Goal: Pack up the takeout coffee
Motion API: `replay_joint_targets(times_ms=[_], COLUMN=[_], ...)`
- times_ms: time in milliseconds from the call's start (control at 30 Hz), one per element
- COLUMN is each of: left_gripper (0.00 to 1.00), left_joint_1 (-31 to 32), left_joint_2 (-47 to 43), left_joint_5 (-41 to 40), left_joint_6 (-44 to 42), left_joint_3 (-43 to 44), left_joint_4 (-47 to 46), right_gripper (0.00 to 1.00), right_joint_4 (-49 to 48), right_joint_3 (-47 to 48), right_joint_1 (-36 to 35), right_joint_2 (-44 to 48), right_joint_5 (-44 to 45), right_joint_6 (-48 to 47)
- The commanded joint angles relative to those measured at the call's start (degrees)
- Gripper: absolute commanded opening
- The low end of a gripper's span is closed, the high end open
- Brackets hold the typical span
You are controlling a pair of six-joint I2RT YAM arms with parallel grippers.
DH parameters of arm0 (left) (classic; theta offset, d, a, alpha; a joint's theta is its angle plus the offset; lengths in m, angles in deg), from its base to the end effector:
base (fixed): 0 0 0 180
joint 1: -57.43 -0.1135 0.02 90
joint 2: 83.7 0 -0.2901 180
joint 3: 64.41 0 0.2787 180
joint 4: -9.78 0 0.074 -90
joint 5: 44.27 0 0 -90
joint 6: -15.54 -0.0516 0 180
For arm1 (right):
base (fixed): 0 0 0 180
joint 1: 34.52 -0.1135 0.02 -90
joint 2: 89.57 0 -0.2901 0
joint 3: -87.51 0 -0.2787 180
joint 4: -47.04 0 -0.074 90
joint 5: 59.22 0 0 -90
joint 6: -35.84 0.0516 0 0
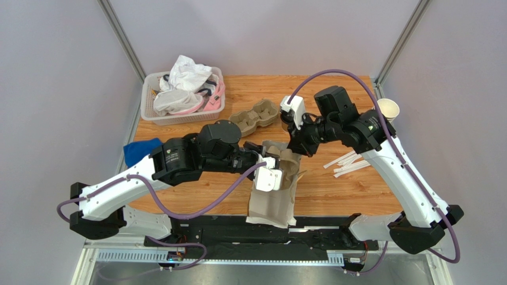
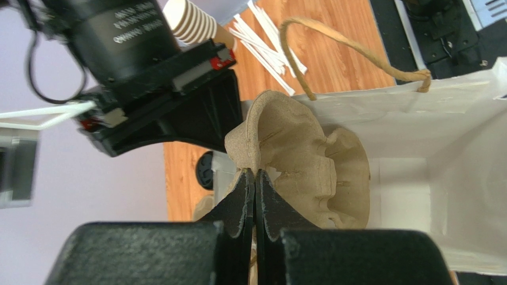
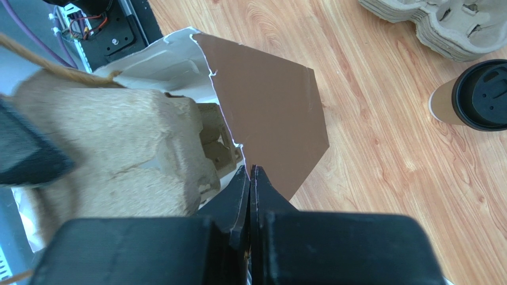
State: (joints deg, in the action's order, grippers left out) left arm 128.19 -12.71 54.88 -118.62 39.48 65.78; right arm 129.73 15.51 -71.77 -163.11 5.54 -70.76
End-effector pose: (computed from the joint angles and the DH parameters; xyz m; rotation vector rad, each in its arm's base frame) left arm 0.0827 -0.2618 0.4901 1.7382 0.9840 -0.4585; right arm 0.1841 0.1676 0.4594 -1.2766 2.0584 0.6966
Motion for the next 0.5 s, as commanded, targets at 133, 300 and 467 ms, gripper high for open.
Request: replay_joint_targets(times_ms=[133,300,467], left_gripper=[0.00,0.00,0.00], left_joint_1=[0.2,0.3,0.2], left_joint_2=[-0.3,-0.8,-0.1], left_joint_5=[2.3,3.1,4.3], left_joint_6=[4.2,8.0,11.6], left_joint_3=[-4.4,-8.0,-9.0], left_joint_4=[0.7,0.0,0.6], right_gripper=[0.00,0.00,0.00], right_joint_4=[-2.0,-3.5,-4.3], right_joint_3=[-2.1,-4.4,-5.1], right_joint_1=[-0.6,-1.0,-1.1], right_joint_2=[3.1,4.6,5.1], right_joint_5=[-3.8,-3.8,-4.8], right_joint_6=[-1.5,-1.8,-2.1])
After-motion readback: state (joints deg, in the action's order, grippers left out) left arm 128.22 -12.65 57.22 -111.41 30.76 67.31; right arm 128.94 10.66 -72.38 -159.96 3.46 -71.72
